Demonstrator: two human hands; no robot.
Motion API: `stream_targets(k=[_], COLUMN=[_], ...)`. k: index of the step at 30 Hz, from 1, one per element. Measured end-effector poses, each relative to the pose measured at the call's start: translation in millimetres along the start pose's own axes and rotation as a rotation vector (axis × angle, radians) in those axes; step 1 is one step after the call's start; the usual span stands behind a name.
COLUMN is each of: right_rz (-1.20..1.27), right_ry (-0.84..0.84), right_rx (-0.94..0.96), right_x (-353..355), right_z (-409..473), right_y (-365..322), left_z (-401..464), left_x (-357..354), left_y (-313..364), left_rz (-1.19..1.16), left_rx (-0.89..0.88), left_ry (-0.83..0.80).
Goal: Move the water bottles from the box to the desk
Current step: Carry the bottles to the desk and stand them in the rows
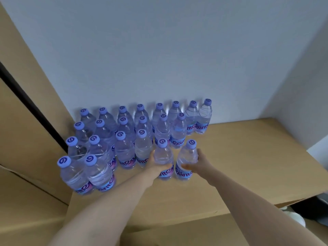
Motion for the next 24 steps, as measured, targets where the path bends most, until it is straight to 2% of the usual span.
stream_targets(k=[4, 12, 20, 24], right_rz=[0.008, -0.012, -0.054, -0.09], right_ry=[-0.041, -0.076, -0.023, -0.051], right_rx=[0.036, 0.079, 0.076, 0.113], right_x=[-4.9, 0.3, 2.3, 4.6], right_z=[14.5, 51.4, 66.0, 72.8], right_y=[-3.9, -12.0, -5.9, -7.1], left_z=[4.4, 3.5, 10.7, 17.4], left_x=[0.6, -7.5, -11.9, -14.1], left_y=[8.4, 29.4, 31.0, 28.4], left_rz=[0.008, -0.041, 0.02, 0.069], left_rx=[-0.061, -0.175, -0.079, 0.012], left_ry=[0.055, 0.346, 0.581, 0.616])
Point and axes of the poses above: each hand's wrist, its own z-axis towards the middle knuckle, its own x-axis out of the back of the hand, y = z × x, the point moved 8 cm from there along z, towards the middle knuckle, and after that the axes turned 11 degrees about x, right-handed, at the moved point
